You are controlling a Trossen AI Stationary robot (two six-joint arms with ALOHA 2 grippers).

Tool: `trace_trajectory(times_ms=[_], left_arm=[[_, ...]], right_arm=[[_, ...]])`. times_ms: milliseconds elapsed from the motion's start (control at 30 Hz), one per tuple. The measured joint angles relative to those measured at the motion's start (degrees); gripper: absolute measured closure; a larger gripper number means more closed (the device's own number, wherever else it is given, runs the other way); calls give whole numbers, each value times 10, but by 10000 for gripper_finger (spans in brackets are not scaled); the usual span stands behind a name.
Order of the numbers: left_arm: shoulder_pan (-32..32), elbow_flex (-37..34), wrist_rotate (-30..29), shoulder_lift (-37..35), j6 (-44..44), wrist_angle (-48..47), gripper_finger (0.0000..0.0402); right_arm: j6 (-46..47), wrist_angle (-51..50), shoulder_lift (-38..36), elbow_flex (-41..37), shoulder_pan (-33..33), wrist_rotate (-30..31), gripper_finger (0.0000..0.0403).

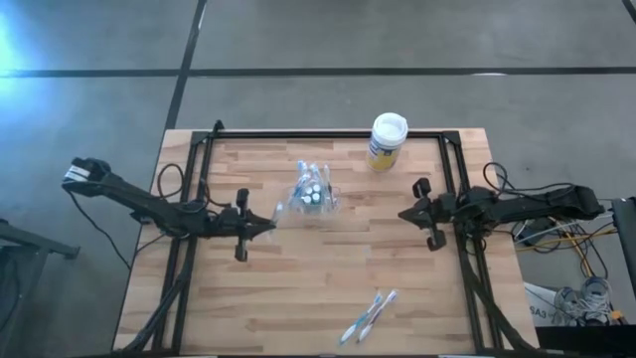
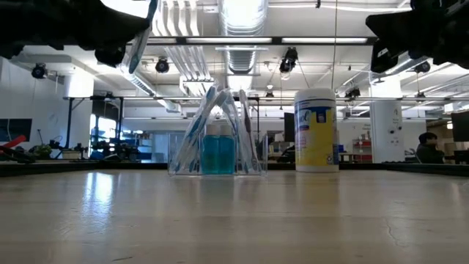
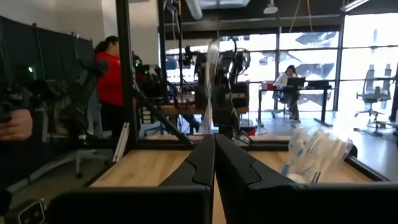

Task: Pick & Place toothbrushing station
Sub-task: Put the blue toothbrush into the transparent organizer

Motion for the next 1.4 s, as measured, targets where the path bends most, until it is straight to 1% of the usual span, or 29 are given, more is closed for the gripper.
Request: trace_trajectory(times_ms=[100,167,267,433,600,767,933,1067,1100,1267,1400], left_arm=[[0,19,1,21,-15,1,386],[0,39,6,48,-16,1,386],[0,84,6,101,-4,1,386],[0,177,8,199,51,0,386],[1,276,13,279,99,-7,386],[9,364,22,338,116,-52,385],[18,432,20,396,117,-60,385],[28,486,29,433,108,-126,385],[29,496,30,442,106,-130,385],[29,531,28,477,112,-135,385],[33,545,17,495,114,-132,385]], right_arm=[[-2,31,34,0,0,0,387],[-3,59,56,0,0,-7,371],[-4,107,90,0,0,-26,334],[-4,173,131,0,0,-44,259],[-1,174,160,32,0,-44,194],[0,145,201,63,8,-60,154],[-4,146,259,94,20,-59,133],[-15,167,295,123,25,-58,127],[-15,167,299,126,26,-58,127],[-18,169,325,140,33,-69,126],[-15,195,341,144,36,-73,128]])
